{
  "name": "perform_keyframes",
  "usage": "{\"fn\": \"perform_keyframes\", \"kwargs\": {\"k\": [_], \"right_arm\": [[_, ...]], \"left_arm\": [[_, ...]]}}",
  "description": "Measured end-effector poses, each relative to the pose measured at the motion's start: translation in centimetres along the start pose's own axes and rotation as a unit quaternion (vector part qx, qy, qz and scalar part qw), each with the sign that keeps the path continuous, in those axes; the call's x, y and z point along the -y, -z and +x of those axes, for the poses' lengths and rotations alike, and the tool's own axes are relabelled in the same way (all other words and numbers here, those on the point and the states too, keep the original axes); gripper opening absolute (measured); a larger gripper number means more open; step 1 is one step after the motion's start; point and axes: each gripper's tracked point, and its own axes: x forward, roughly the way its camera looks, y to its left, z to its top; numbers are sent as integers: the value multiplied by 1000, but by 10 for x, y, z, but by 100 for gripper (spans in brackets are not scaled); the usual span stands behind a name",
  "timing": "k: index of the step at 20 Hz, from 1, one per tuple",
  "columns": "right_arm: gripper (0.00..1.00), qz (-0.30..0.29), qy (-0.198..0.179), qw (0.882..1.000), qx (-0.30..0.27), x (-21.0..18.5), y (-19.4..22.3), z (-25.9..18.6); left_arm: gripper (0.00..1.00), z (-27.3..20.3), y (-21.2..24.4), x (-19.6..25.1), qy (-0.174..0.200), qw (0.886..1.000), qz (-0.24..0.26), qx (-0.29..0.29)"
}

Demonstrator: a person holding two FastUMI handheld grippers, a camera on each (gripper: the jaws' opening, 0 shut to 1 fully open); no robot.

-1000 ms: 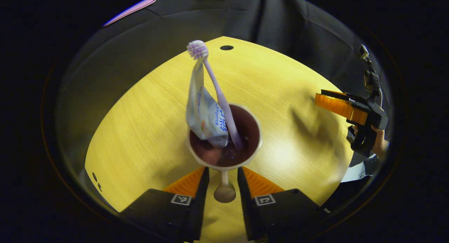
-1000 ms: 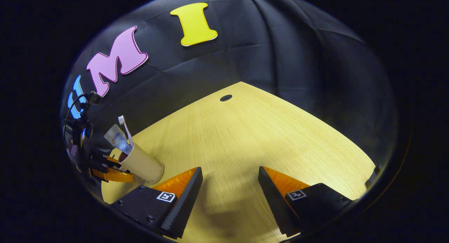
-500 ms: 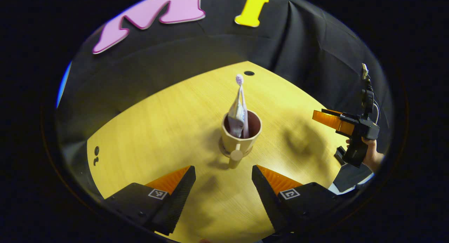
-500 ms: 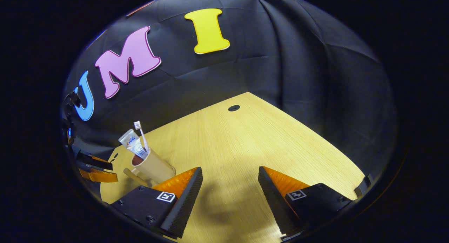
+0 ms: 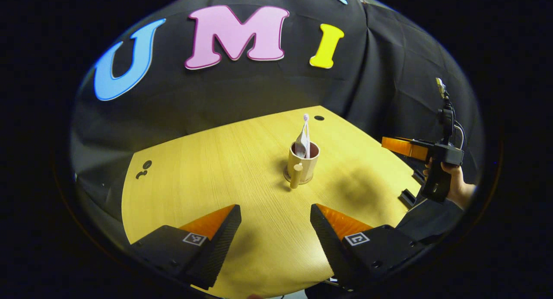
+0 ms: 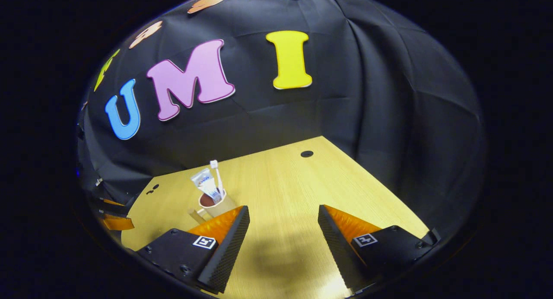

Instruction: Put the toothbrush and toothpaste on the desktop into the cup, then pick up the cup and place it on the coaster on the desktop.

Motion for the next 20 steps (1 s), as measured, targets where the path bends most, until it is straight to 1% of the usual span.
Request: {"fn": "perform_keyframes", "kwargs": {"k": [3, 5, 9, 10, 12, 15, 18, 20], "right_arm": [[98, -14, -10, 1000, 15, -22, -12, -24], [98, -28, -15, 999, 24, -35, -16, -42], [98, -49, -34, 998, 35, -66, -13, -82], [98, -53, -39, 997, 37, -73, -10, -92], [98, -51, -54, 997, 36, -89, -1, -108], [98, -50, -73, 995, 36, -112, 5, -125], [98, -57, -91, 993, 42, -133, 10, -139], [98, -60, -101, 992, 45, -144, 13, -149]], "left_arm": [[100, -37, 5, -3, -12, 999, -31, 39], [100, -59, 8, -10, -24, 996, -56, 71], [100, -92, 17, -22, -51, 985, -108, 128], [98, -103, 21, -27, -61, 982, -115, 139], [98, -121, 31, -31, -72, 978, -114, 156], [98, -148, 41, -37, -99, 974, -102, 177], [98, -175, 45, -36, -131, 965, -91, 208], [98, -182, 56, -23, -128, 966, -86, 207]]}}
